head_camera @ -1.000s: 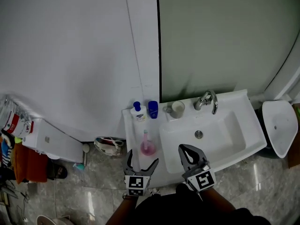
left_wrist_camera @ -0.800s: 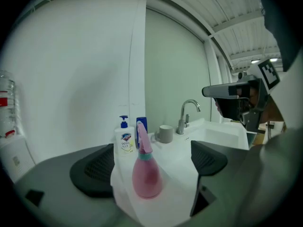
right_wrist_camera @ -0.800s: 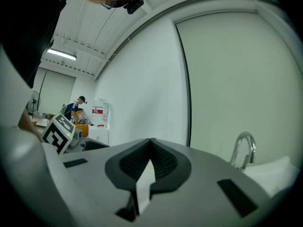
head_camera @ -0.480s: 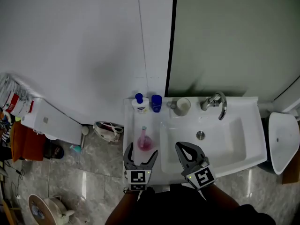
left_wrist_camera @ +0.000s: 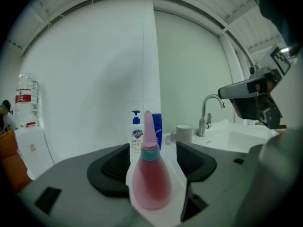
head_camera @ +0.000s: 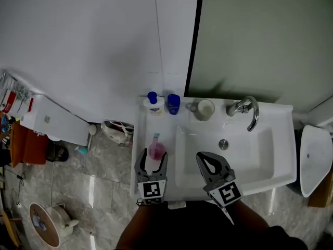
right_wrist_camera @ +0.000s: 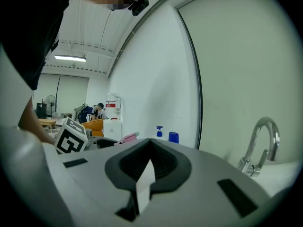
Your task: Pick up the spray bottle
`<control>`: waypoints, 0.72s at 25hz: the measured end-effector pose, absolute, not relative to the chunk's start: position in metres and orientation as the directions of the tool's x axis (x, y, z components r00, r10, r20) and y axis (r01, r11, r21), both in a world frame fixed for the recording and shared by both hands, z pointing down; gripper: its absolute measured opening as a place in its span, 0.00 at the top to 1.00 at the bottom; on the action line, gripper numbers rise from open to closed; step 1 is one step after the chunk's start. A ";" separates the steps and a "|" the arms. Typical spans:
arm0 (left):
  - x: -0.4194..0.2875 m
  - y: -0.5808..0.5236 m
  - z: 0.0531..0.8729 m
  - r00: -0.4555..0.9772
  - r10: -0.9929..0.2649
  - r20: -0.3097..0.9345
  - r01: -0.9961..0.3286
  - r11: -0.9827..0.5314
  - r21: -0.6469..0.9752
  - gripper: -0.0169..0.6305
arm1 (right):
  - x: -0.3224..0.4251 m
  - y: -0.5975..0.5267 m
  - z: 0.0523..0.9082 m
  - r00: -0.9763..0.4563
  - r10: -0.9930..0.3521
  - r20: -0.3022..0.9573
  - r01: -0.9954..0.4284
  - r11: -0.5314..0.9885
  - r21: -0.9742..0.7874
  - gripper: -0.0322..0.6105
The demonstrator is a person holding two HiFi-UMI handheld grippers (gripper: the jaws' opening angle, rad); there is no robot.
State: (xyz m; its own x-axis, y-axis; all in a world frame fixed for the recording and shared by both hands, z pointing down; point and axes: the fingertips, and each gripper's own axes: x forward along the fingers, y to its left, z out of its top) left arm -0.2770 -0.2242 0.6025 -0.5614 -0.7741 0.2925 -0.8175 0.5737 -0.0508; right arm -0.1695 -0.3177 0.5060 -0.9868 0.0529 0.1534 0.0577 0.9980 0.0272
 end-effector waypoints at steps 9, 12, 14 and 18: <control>-0.284 -0.231 0.605 -0.582 -0.770 0.261 -0.805 0.591 -0.051 0.65 | -0.174 -0.321 0.514 -0.984 0.063 0.167 0.067 0.998 0.020 0.95; -0.285 -0.233 0.605 -0.586 -0.767 0.262 -0.802 0.595 -0.054 0.69 | -0.174 -0.323 0.515 -0.983 0.057 0.173 0.061 0.998 0.017 0.95; -0.286 -0.235 0.600 -0.590 -0.766 0.257 -0.802 0.593 -0.074 0.71 | -0.173 -0.325 0.515 -0.983 0.054 0.174 0.058 0.998 0.017 0.95; -0.288 -0.234 0.596 -0.604 -0.757 0.251 -0.793 0.601 -0.099 0.78 | -0.170 -0.326 0.516 -0.983 0.044 0.176 0.048 0.999 0.020 0.95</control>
